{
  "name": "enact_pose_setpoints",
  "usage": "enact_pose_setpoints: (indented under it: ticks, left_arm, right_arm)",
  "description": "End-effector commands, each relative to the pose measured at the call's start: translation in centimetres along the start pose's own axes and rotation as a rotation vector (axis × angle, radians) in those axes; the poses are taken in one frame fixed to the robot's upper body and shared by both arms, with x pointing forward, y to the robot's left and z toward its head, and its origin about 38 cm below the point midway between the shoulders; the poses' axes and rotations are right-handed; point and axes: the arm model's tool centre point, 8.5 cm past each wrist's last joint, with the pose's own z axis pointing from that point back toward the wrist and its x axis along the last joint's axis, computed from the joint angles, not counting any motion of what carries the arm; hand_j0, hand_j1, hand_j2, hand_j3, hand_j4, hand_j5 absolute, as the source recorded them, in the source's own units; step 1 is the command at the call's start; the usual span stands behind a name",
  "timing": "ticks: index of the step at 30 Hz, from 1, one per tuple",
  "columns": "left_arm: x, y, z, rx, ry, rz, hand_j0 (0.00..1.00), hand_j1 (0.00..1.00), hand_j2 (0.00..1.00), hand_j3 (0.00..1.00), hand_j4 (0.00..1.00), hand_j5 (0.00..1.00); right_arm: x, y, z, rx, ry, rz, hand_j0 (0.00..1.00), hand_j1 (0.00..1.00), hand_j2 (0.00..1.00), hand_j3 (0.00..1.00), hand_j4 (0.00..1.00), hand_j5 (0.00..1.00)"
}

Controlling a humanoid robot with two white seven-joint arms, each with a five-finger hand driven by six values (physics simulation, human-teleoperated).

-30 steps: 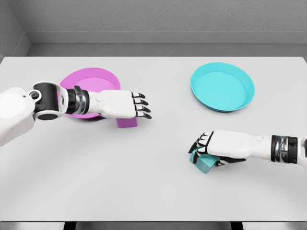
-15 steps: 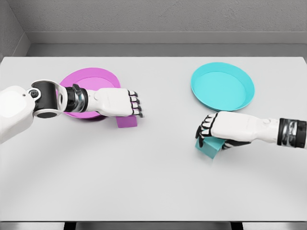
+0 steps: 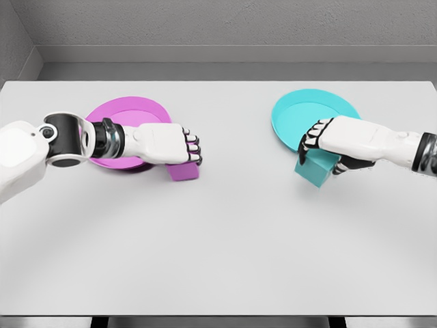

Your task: Place the blocks in the corresponding plates according to their colors

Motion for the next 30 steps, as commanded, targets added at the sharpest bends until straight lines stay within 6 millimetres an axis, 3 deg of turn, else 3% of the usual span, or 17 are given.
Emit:
enact_pose_setpoints:
  ticks: [1,7,10,15,24,26,30]
  left_arm:
    - [-0.4,0.5,0.3,0.019,0.012,0.004,0.46,0.46,0.46,0.46,0.46,0.46]
    - [-1.4,2.6,1.6,0.086,0.045,-0.006,0.46,0.46,0.46,0.46,0.46,0.46]
    - [-1.8,3.5,2.2,0.117,0.054,-0.004,0.46,0.46,0.46,0.46,0.46,0.46]
    - [-2.9,4.1,4.5,0.139,0.101,-0.012,0.46,0.46,0.46,0.46,0.46,0.46]
    - [-4.6,1.4,8.2,0.063,0.186,0.005,0.47,0.47,0.47,0.47,0.47,0.47]
    - [-5.5,-0.1,8.8,0.027,0.217,0.035,0.47,0.47,0.47,0.47,0.47,0.47]
    - [-6.6,-2.2,9.4,-0.021,0.253,0.078,0.47,0.47,0.47,0.47,0.47,0.47]
  right_arm:
    - [-0.7,0.5,-0.4,-0.002,0.027,-0.04,0.49,0.49,0.49,0.49,0.49,0.49]
    - [-2.3,-1.7,-1.8,-0.017,0.088,-0.063,0.49,0.49,0.49,0.49,0.49,0.49]
    - [-3.1,-1.9,-2.6,-0.019,0.119,-0.093,0.5,0.5,0.5,0.5,0.5,0.5]
    - [-4.7,-2.7,-3.2,-0.032,0.224,-0.157,0.5,0.5,0.5,0.5,0.5,0.5]
    - [-7.9,-3.4,-3.6,-0.053,0.35,-0.249,0.49,0.49,0.49,0.49,0.49,0.49]
    - [-8.9,-3.3,-3.6,-0.056,0.373,-0.269,0.49,0.49,0.49,0.49,0.49,0.49]
    - [-9.5,-3.6,-5.2,-0.05,0.374,-0.287,0.49,0.49,0.49,0.49,0.49,0.49]
